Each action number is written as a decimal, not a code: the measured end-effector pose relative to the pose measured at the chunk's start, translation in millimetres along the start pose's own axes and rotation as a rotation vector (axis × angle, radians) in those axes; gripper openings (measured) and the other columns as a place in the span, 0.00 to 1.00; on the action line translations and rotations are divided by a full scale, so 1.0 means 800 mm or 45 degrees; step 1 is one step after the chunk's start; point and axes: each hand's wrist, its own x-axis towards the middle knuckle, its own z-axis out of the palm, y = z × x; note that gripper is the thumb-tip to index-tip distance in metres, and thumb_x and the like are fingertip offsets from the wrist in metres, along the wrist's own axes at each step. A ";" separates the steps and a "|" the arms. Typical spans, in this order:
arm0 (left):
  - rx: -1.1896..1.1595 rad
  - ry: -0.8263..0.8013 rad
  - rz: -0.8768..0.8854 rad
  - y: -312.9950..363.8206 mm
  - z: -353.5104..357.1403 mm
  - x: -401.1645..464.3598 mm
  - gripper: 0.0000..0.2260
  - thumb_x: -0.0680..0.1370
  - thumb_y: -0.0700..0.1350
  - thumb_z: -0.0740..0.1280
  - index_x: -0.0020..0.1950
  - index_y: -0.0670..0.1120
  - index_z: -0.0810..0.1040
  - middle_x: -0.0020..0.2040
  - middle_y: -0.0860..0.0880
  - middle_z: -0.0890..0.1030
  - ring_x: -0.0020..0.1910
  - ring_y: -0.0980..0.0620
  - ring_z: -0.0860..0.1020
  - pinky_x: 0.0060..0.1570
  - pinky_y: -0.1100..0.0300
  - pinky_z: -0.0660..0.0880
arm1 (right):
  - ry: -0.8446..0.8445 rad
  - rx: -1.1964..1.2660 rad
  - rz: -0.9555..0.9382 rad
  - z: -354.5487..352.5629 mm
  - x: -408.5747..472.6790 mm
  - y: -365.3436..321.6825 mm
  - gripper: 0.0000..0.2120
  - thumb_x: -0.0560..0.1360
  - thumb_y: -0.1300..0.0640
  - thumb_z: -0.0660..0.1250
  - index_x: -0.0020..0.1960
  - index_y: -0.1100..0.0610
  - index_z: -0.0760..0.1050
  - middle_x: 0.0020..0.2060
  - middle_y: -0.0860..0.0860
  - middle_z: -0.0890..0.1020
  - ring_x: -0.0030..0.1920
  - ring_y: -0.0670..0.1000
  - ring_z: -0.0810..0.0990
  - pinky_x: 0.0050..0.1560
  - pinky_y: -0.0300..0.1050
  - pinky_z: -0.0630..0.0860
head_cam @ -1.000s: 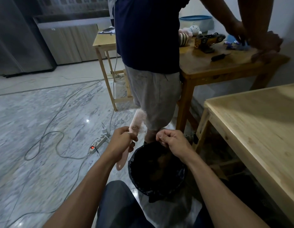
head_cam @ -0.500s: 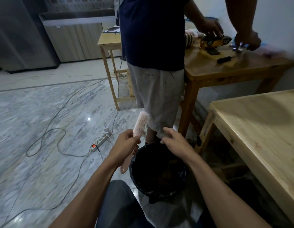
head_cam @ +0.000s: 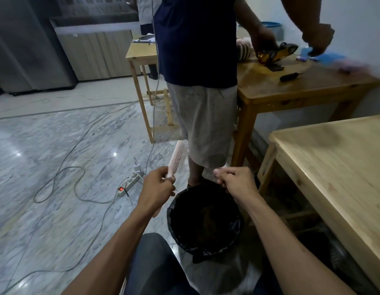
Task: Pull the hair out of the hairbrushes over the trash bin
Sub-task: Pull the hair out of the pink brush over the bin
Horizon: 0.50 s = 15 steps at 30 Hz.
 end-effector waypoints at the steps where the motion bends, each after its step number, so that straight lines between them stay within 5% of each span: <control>1: 0.001 0.001 -0.005 -0.001 -0.001 0.000 0.12 0.81 0.35 0.64 0.64 0.41 0.79 0.48 0.42 0.82 0.37 0.47 0.83 0.38 0.52 0.84 | -0.011 -0.009 -0.003 -0.003 -0.001 0.002 0.08 0.76 0.51 0.76 0.39 0.50 0.88 0.32 0.48 0.86 0.37 0.47 0.83 0.41 0.41 0.76; 4: 0.067 -0.029 0.035 -0.002 0.004 -0.002 0.10 0.81 0.39 0.65 0.62 0.46 0.79 0.49 0.47 0.83 0.40 0.44 0.84 0.43 0.42 0.83 | -0.208 -0.185 0.015 0.002 -0.004 0.003 0.05 0.79 0.53 0.72 0.50 0.49 0.88 0.45 0.47 0.89 0.47 0.45 0.85 0.51 0.41 0.77; 7: 0.197 -0.037 0.132 0.004 0.010 -0.005 0.10 0.80 0.41 0.65 0.59 0.53 0.79 0.48 0.48 0.84 0.38 0.44 0.83 0.40 0.41 0.82 | -0.368 -0.321 0.092 0.013 -0.005 -0.003 0.27 0.77 0.49 0.70 0.75 0.50 0.74 0.71 0.49 0.77 0.71 0.50 0.75 0.70 0.48 0.71; 9: 0.282 -0.036 0.195 0.009 0.010 -0.006 0.10 0.80 0.41 0.65 0.59 0.52 0.80 0.47 0.48 0.84 0.35 0.47 0.81 0.37 0.48 0.78 | -0.309 -0.214 0.116 0.015 -0.007 -0.014 0.38 0.72 0.44 0.69 0.80 0.49 0.65 0.77 0.50 0.70 0.76 0.53 0.69 0.74 0.53 0.67; 12: 0.337 -0.035 0.274 0.011 0.009 -0.005 0.11 0.80 0.40 0.65 0.60 0.51 0.81 0.46 0.47 0.84 0.35 0.49 0.79 0.35 0.50 0.74 | -0.274 0.131 0.135 0.015 -0.003 -0.023 0.35 0.76 0.40 0.70 0.79 0.51 0.66 0.71 0.50 0.76 0.69 0.52 0.77 0.69 0.50 0.73; 15: 0.319 -0.077 0.346 0.014 0.010 -0.007 0.13 0.79 0.39 0.67 0.62 0.50 0.82 0.46 0.50 0.85 0.36 0.56 0.79 0.37 0.55 0.75 | -0.388 0.544 0.119 0.013 0.000 -0.031 0.16 0.80 0.49 0.71 0.61 0.58 0.80 0.54 0.55 0.83 0.53 0.53 0.83 0.48 0.42 0.81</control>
